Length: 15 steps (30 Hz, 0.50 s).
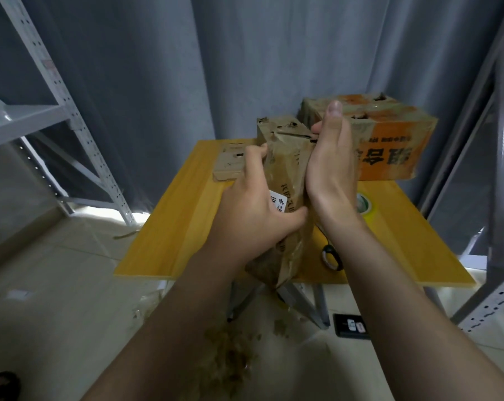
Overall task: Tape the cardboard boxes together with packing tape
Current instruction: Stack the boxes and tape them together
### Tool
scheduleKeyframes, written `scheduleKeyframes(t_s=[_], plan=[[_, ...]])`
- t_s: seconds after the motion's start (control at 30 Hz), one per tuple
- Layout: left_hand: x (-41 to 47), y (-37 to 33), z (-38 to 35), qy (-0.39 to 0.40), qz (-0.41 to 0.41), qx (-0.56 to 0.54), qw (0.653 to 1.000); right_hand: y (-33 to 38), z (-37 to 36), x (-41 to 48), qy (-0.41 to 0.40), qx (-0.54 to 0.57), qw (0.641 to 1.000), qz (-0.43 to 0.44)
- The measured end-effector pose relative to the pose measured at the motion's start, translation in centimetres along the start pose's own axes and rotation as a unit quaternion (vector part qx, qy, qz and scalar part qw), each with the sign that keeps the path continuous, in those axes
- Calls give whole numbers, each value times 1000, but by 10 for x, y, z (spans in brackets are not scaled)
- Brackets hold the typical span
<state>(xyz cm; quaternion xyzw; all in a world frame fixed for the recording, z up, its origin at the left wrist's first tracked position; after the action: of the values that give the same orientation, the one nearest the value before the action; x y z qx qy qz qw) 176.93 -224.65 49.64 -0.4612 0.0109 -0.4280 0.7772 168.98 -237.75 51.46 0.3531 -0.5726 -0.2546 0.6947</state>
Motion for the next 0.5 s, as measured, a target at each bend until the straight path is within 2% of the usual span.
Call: scheduleKeyframes(t_s=[0.23, 0.5], plan=[[0, 19, 11, -1, 17, -72, 997, 14, 12, 2, -57, -49, 980, 184], [7, 32, 16, 23, 16, -182, 983, 4, 13, 6, -89, 17, 975, 202]])
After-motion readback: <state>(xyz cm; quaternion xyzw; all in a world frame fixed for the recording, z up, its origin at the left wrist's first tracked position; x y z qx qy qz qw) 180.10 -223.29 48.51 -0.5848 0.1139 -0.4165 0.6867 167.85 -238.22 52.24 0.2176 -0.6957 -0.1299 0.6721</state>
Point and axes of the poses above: each hand's wrist, its own x-axis towards the middle knuckle, its own z-axis out of the back of the hand, y = z × x, the point moved 7 cm from there along x, towards the middle knuckle, and after that the axes turned 13 degrees about z, right-handed, at the moved point
